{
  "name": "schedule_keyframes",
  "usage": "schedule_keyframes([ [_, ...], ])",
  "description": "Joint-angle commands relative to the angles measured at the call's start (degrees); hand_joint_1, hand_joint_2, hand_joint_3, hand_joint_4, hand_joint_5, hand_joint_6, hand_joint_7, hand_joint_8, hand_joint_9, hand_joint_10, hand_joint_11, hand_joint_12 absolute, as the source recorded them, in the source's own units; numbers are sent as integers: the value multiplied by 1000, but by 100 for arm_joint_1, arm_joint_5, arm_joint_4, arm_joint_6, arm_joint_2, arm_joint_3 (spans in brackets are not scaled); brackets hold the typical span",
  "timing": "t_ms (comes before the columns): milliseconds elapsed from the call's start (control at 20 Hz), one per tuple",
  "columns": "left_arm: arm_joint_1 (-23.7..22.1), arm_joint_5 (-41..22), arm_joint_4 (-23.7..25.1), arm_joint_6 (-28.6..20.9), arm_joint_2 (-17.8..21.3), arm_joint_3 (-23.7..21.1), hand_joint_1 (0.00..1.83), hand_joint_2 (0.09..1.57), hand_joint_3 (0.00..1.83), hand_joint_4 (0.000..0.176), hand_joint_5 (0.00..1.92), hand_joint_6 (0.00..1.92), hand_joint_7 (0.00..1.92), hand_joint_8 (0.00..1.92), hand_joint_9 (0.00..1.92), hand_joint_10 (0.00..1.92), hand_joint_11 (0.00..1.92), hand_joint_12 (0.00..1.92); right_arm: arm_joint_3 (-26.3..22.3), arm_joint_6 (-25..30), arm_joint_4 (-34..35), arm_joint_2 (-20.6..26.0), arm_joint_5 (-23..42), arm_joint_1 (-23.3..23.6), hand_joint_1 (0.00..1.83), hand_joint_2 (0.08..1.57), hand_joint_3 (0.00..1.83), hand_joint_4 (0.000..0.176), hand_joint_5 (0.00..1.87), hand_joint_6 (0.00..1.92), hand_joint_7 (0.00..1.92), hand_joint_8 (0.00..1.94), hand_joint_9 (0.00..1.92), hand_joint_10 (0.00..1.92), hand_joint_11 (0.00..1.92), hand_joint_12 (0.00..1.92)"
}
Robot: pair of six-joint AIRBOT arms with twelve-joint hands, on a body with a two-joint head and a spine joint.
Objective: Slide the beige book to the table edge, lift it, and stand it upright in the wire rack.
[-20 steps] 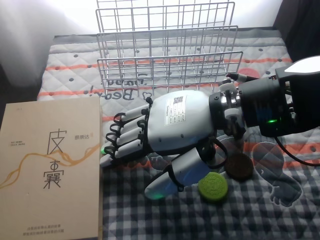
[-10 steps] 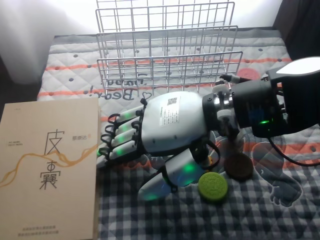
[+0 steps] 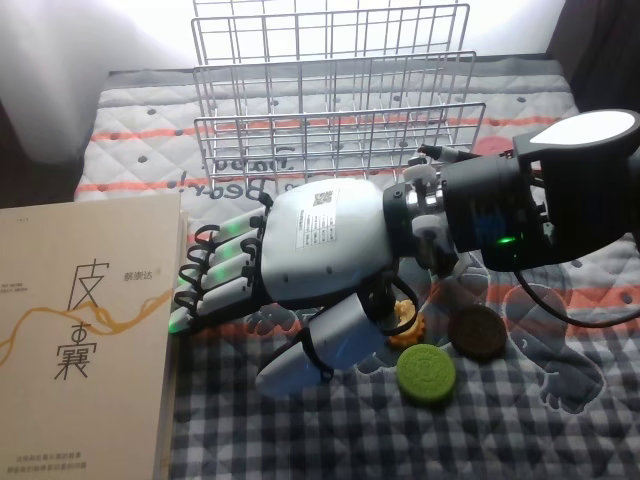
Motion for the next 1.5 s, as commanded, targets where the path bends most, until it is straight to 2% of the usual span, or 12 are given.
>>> schedule_keyframes([
  [0,-15,-732,-88,-45,39,22,159,1272,0,176,75,3,0,0,0,0,0,0,27,-7,350,-35,247,117,0,1326,1,0,213,3,218,0,216,2,65,540],
  [550,-15,-739,-87,-78,37,20,151,1262,0,176,89,5,0,0,0,0,0,0,151,-44,349,-210,135,127,0,1336,5,0,196,3,215,3,221,1,121,497],
  [850,15,-751,-115,-84,36,-12,150,1260,0,176,98,5,0,0,0,0,0,0,57,-31,285,-206,112,125,0,1316,0,0,225,11,243,10,259,12,145,505],
  [1000,110,-825,-192,-85,41,-45,204,1251,0,176,106,5,0,0,0,0,0,0,-98,0,203,16,88,125,0,1312,0,0,236,0,228,1,224,2,51,675],
  [1150,257,-993,-297,-116,91,-104,278,1240,0,176,100,1,0,0,0,0,0,0,-224,28,201,257,55,125,0,1312,0,0,217,0,209,0,191,0,1,654],
  [1200,322,-1061,-349,-121,119,-131,328,1228,0,170,101,1,0,0,0,0,0,0,-288,31,201,377,50,125,0,1302,0,0,209,0,197,2,187,0,0,683],
  [1300,441,-1183,-440,-139,162,-174,381,1212,0,165,121,7,0,0,0,0,0,0,-432,31,201,621,50,126,0,1331,6,0,202,1,188,2,177,1,0,608],
  [1350,514,-1256,-508,-163,174,-191,389,1210,0,170,107,1,0,0,0,0,0,0,-542,31,220,782,53,148,0,1351,2,0,198,1,194,2,185,2,0,648],
  [1400,603,-1333,-591,-208,181,-202,399,1200,0,158,97,0,0,0,0,0,0,0,-666,31,243,972,80,209,0,1347,0,0,196,0,203,1,195,2,0,688],
  [1450,661,-1383,-654,-266,180,-200,394,1179,0,135,96,0,0,0,0,0,0,0,-755,30,314,1087,117,234,0,1324,0,0,190,0,194,1,189,1,0,714],
])
